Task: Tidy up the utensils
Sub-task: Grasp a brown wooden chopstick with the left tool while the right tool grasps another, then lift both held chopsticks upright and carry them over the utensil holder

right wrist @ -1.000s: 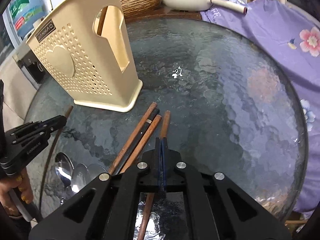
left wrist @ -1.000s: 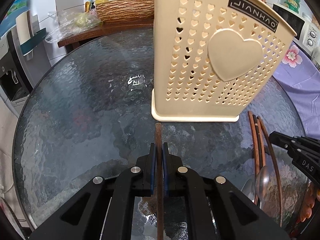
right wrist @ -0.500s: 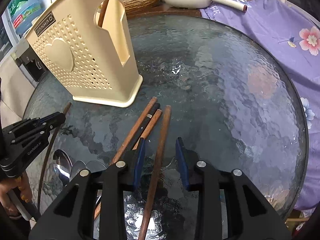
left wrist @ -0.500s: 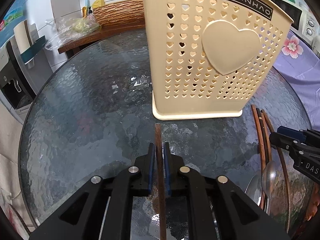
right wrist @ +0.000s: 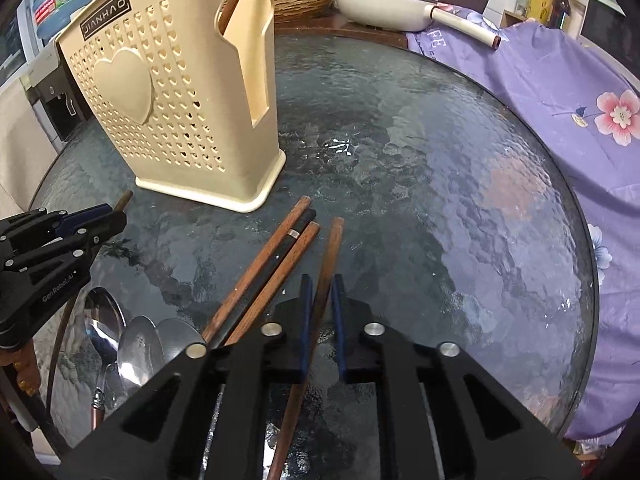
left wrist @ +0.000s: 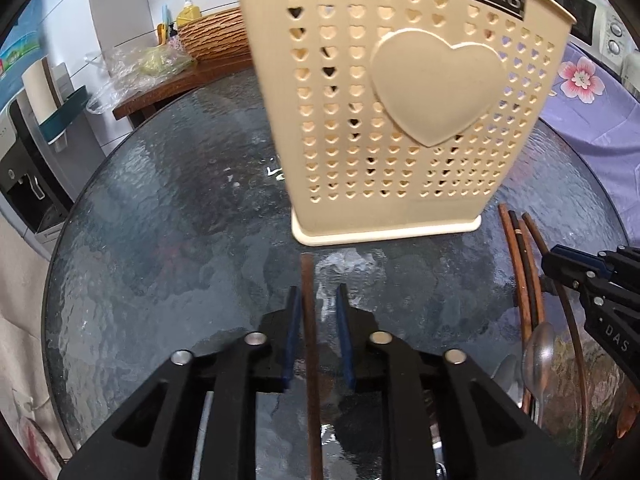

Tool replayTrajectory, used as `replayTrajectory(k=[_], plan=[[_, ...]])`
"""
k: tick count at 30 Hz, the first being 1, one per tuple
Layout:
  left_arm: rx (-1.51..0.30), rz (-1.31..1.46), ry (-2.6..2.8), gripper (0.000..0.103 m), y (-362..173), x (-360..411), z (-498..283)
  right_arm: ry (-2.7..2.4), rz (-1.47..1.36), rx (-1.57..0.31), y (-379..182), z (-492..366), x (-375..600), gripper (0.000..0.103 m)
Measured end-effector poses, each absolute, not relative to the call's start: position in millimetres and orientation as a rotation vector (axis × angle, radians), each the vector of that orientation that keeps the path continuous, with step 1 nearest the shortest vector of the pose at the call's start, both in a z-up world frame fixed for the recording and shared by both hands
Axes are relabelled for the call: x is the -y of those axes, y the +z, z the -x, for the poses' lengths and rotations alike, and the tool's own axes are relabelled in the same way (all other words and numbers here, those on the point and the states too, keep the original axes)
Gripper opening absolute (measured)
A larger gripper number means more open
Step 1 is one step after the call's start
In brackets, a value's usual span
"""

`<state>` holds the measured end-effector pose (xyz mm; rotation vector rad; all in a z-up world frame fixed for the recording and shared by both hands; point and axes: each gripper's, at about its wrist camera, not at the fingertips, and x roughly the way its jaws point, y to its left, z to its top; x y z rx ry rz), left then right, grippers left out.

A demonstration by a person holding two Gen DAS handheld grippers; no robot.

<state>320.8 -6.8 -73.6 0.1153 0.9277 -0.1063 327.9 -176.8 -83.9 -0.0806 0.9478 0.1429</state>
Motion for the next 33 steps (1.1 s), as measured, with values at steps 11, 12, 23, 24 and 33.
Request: replayTrajectory(k=[11, 12, 23, 24, 33], plan=[[-0.922, -0.118, -0.101, 0.007, -73.5, 15.1, -316.5, 0.154, 0.026, -0.937, -83.6, -331.4, 190.3, 0.007], [-0.921, -0.117, -0.101, 0.007, -73.5, 15.5, -316.1, 0.157, 0.014, -0.937, -83.5, -331.8, 192.0, 0.007], [-0.901, -0.077, -0.113, 0.007, -64.8, 2.2, -316.4, 0.198, -0.093, -0.921, -79.1, -339.5, 208.0, 0.007], [-0.897, -0.073, -0.115, 0.006, -63.1, 1.5, -315.8, 0.211, -0.111, -0.919, -78.5, -339.3, 210.3, 0.007], [-0.851, -0.005, -0.144, 0.006, -42.1, -14.8, -304.9, 0.319, -0.215, -0.832, -58.4, -332.3, 224.2, 0.007]])
